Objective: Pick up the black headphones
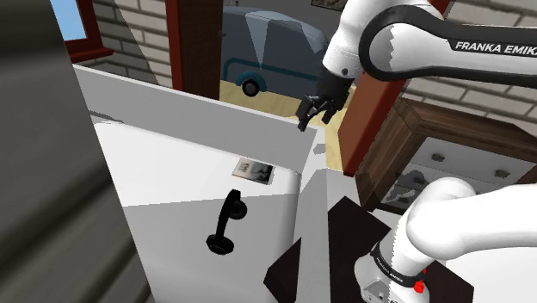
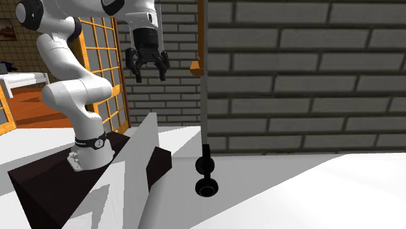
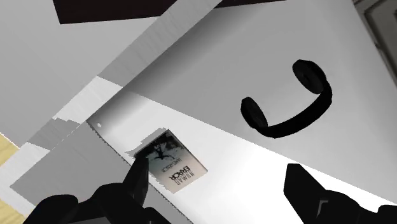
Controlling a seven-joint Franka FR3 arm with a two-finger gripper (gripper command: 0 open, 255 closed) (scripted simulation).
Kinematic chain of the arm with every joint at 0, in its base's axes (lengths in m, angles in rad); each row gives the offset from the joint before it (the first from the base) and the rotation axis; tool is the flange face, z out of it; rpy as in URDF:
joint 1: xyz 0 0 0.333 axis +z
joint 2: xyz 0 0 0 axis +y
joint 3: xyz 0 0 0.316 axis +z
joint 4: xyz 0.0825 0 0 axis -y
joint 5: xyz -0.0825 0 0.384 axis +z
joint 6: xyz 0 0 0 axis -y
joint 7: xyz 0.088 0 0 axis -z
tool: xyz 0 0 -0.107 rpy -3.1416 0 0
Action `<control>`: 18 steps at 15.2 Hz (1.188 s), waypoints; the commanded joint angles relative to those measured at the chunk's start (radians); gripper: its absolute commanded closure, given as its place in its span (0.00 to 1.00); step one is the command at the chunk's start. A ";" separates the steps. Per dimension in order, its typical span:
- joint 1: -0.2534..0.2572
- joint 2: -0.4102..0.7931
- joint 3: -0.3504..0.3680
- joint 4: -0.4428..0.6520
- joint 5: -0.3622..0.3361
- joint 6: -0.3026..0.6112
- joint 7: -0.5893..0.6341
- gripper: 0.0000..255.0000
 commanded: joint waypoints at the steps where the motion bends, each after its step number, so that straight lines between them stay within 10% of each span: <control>1: -0.010 0.034 0.048 -0.022 0.026 0.043 0.093 0.00; 11: -0.090 0.317 0.287 -0.031 0.097 0.275 0.532 0.00; 18: -0.182 0.621 0.444 0.055 0.004 0.435 0.893 0.00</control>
